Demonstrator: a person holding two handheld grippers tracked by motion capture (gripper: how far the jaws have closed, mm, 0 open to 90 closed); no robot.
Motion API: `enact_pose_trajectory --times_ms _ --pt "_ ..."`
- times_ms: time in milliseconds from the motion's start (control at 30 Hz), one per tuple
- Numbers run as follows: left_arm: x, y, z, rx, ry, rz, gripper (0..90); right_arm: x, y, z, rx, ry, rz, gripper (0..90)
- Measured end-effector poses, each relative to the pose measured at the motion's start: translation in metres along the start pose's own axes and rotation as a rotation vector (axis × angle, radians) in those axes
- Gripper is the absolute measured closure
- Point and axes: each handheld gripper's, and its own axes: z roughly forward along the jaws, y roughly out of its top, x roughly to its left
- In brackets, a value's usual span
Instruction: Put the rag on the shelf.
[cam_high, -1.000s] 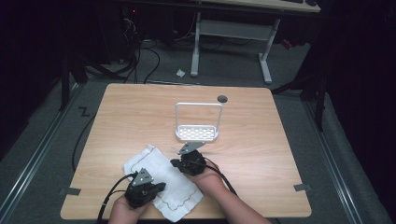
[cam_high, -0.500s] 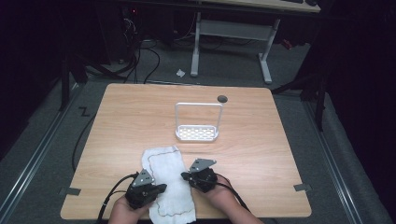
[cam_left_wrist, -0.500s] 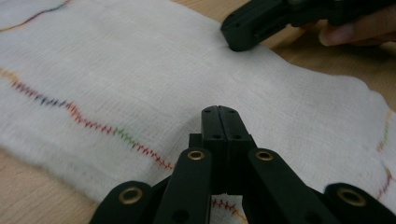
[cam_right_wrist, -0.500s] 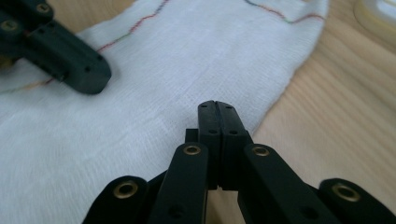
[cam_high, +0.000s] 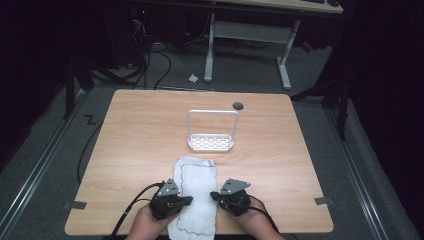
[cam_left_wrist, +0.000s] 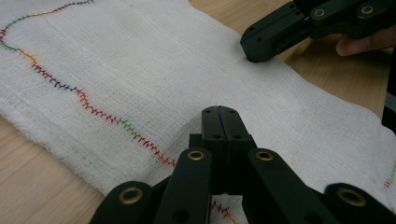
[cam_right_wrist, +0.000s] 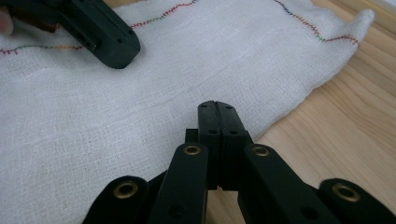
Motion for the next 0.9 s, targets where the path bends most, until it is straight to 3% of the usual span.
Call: enact_pose_trajectory --times_ms 200,333,400,433,500,600,767,900 --pt "-0.011 0.012 0.017 0.009 -0.037 0.027 89.9 -0.013 -0.015 -0.015 0.000 -0.032 0.052 90.0" --pt "-0.018 0.010 0.018 0.016 -0.080 0.026 89.3 -0.017 -0.024 -0.024 -0.007 -0.020 0.085 90.0" --pt "-0.019 0.009 0.016 0.006 -0.091 0.016 83.8 -0.017 -0.023 -0.025 -0.003 -0.017 0.085 89.2" --pt "-0.019 0.009 0.015 0.001 -0.091 0.020 80.6 -0.017 -0.023 -0.025 -0.007 -0.015 0.083 84.4" --pt "-0.017 0.008 0.010 -0.014 -0.071 0.037 75.8 -0.019 -0.021 -0.026 -0.041 -0.016 0.101 78.3" --pt "-0.004 0.007 -0.003 -0.055 -0.025 0.006 68.1 -0.025 -0.020 -0.026 -0.062 -0.015 0.132 75.0" --pt "0.024 0.011 -0.023 -0.159 0.074 -0.149 56.8 -0.030 -0.021 -0.024 -0.062 -0.030 0.139 70.4" --pt "0.044 0.023 -0.015 -0.127 0.171 -0.177 51.7 -0.031 -0.020 -0.025 -0.070 -0.018 0.129 69.5"
